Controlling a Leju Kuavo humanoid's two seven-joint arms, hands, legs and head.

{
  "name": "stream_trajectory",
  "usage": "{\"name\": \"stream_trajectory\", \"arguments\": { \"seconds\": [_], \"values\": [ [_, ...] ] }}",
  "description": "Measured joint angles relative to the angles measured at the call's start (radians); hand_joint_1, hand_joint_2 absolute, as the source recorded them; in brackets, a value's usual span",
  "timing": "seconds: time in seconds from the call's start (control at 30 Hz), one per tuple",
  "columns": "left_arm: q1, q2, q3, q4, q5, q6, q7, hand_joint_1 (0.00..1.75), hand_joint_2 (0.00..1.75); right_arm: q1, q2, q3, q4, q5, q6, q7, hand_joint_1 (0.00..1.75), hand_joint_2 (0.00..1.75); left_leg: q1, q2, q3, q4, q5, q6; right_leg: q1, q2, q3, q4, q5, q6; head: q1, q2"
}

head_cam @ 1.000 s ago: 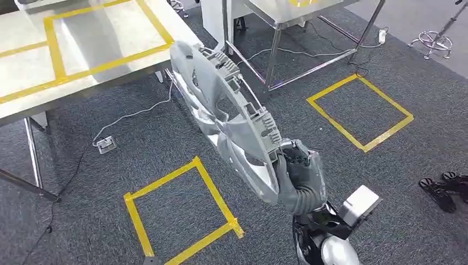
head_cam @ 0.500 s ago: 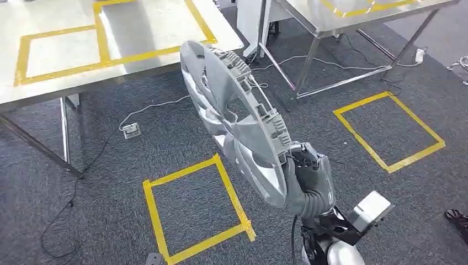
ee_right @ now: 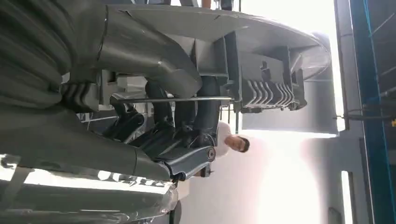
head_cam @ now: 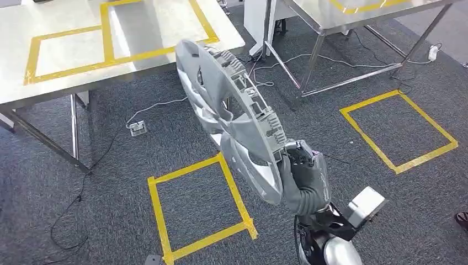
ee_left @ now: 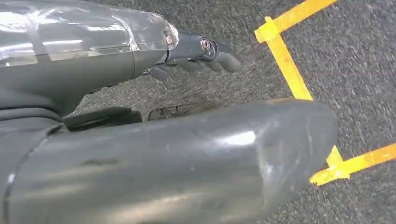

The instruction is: Take the parts from the cabinet and place them on the table.

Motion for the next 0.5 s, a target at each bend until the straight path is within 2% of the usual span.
{"name": "stream_trajectory", "arguments": {
  "seconds": [0.1,0.13,0.17,0.2,0.23,0.27,0.33,0.37,0.4,0.43,0.5],
  "values": [
    [0.000,0.000,0.000,0.000,0.000,0.000,0.000,0.00,0.00,0.000,0.000,0.000,0.000,0.000,0.000,0.000,1.75,1.75,0.000,0.002,0.011,-0.020,0.011,0.000,0.000,-0.001,0.000,0.001,-0.001,0.001,-0.001,0.000],
    [0.000,0.000,0.000,0.000,0.000,0.000,0.000,0.00,0.00,-0.001,0.000,0.000,-0.001,0.000,0.000,0.000,1.75,1.75,-0.009,0.039,0.089,-0.178,0.047,0.029,0.006,-0.017,-0.007,0.023,-0.012,0.027,-0.004,0.000],
    [0.000,0.000,0.000,0.000,0.000,-0.001,0.001,0.00,0.00,-0.002,0.000,0.000,-0.002,0.000,0.000,0.000,1.75,1.75,-0.011,0.029,0.087,-0.178,0.048,0.037,0.004,-0.022,-0.006,0.020,-0.010,0.031,-0.002,0.000],
    [0.000,0.000,0.000,0.000,0.000,-0.001,0.001,0.00,0.00,-0.002,0.000,0.000,-0.002,0.000,0.000,0.000,1.75,1.75,-0.006,0.024,0.087,-0.182,0.054,0.045,0.002,-0.026,-0.006,0.023,-0.014,0.036,-0.003,0.000],
    [-0.001,-0.001,0.000,0.000,0.000,-0.001,0.002,0.00,0.00,-0.002,0.000,0.000,-0.002,0.000,0.000,0.000,1.75,1.75,-0.005,0.017,0.087,-0.183,0.056,0.049,0.000,-0.010,-0.011,0.038,-0.034,0.043,0.000,0.000],
    [-0.001,-0.001,0.000,0.000,0.000,-0.001,0.002,0.00,0.00,-0.002,-0.001,-0.001,-0.002,0.000,0.000,0.000,1.75,1.75,-0.005,0.012,0.087,-0.183,0.057,0.054,-0.002,0.005,-0.026,0.079,-0.066,0.047,0.008,0.000],
    [-0.001,-0.001,0.000,0.000,0.000,-0.001,0.000,0.00,0.00,-0.002,-0.001,0.000,-0.002,-0.003,0.003,0.000,1.75,1.75,-0.007,0.001,0.086,-0.183,0.058,0.059,-0.002,0.018,-0.090,0.238,-0.146,0.051,0.021,0.000],
    [-0.001,-0.001,0.000,0.000,0.000,-0.001,-0.001,0.00,0.00,-0.002,-0.001,0.000,-0.001,-0.009,0.006,0.000,1.75,1.75,-0.008,-0.006,0.085,-0.183,0.059,0.060,-0.002,0.020,-0.120,0.306,-0.168,0.051,0.026,0.000],
    [-0.001,-0.001,0.000,0.000,0.000,-0.001,-0.005,0.00,0.00,-0.002,-0.001,0.000,-0.001,-0.011,0.011,0.002,1.75,1.75,-0.010,-0.012,0.085,-0.182,0.060,0.061,-0.002,0.020,-0.133,0.334,-0.167,0.048,0.030,0.000],
    [0.000,-0.001,0.000,0.000,0.002,-0.001,-0.009,0.00,0.00,-0.005,-0.002,0.000,-0.001,-0.012,0.016,0.005,1.75,1.75,-0.012,-0.020,0.086,-0.182,0.060,0.061,-0.001,0.021,-0.126,0.315,-0.144,0.043,0.035,0.000],
    [-0.001,-0.003,0.000,0.000,0.002,-0.001,-0.014,0.00,0.00,-0.018,-0.002,0.001,-0.001,-0.012,0.024,0.016,1.75,1.75,-0.017,-0.031,0.088,-0.182,0.060,0.062,0.001,0.029,-0.079,0.203,-0.068,0.028,0.044,0.000]
  ]
}}
